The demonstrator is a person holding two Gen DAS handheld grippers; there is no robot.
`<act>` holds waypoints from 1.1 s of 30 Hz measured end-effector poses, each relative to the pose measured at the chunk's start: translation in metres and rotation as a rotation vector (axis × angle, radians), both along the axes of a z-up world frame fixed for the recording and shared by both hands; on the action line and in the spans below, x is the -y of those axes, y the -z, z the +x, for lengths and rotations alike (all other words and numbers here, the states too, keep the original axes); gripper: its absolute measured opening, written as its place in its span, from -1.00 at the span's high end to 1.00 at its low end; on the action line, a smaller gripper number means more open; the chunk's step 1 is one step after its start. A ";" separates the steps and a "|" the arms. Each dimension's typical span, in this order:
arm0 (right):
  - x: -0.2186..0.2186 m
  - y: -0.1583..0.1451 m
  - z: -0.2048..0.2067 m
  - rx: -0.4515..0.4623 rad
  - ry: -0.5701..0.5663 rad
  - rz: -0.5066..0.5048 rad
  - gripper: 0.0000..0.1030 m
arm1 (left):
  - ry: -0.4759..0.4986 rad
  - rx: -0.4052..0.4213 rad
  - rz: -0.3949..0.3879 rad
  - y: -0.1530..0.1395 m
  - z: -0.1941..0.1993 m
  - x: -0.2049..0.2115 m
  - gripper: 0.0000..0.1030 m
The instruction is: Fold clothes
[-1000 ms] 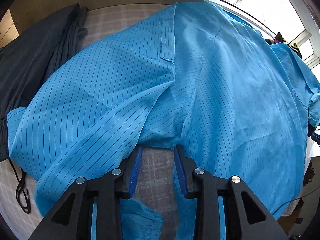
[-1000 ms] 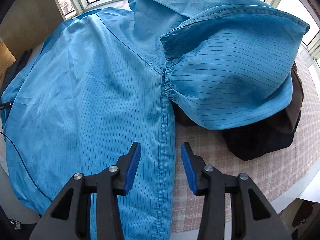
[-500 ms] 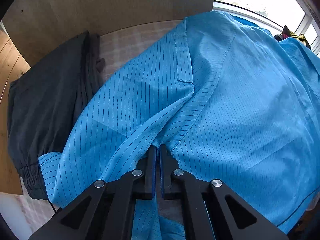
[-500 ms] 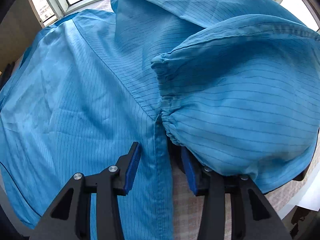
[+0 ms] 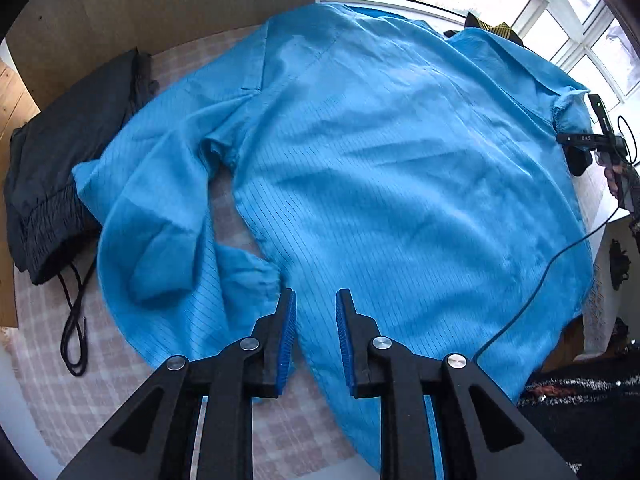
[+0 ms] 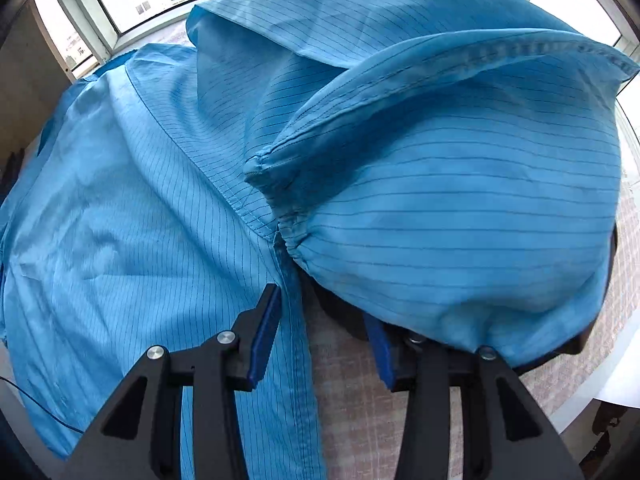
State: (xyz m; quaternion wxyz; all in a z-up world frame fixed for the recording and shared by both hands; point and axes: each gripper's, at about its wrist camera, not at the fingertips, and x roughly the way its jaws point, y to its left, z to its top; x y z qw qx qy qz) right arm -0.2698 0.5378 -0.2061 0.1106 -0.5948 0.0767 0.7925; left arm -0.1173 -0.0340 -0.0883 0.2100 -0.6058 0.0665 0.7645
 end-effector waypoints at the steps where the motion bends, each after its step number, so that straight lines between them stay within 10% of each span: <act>1: 0.009 -0.007 0.006 -0.028 -0.029 0.006 0.20 | 0.011 0.020 0.013 0.004 0.016 -0.004 0.62; 7: 0.065 0.030 0.014 0.077 -0.337 0.066 0.20 | 0.050 0.165 0.026 0.042 0.092 -0.023 0.62; 12: 0.025 0.048 0.011 0.098 -0.213 0.143 0.22 | -0.027 0.149 -0.126 0.050 0.122 0.004 0.68; 18: 0.033 0.013 0.054 0.002 -0.219 0.098 0.20 | -0.143 0.066 -0.047 0.006 0.168 0.024 0.56; 24: 0.078 0.025 0.112 0.030 -0.351 0.082 0.18 | -0.155 0.078 0.018 0.028 0.194 -0.001 0.51; 28: 0.093 0.057 0.120 0.118 -0.392 0.148 0.18 | -0.109 0.089 -0.051 0.044 0.210 -0.012 0.52; 33: 0.092 0.026 0.122 0.018 -0.357 0.070 0.18 | -0.231 0.041 -0.061 0.013 0.203 0.027 0.50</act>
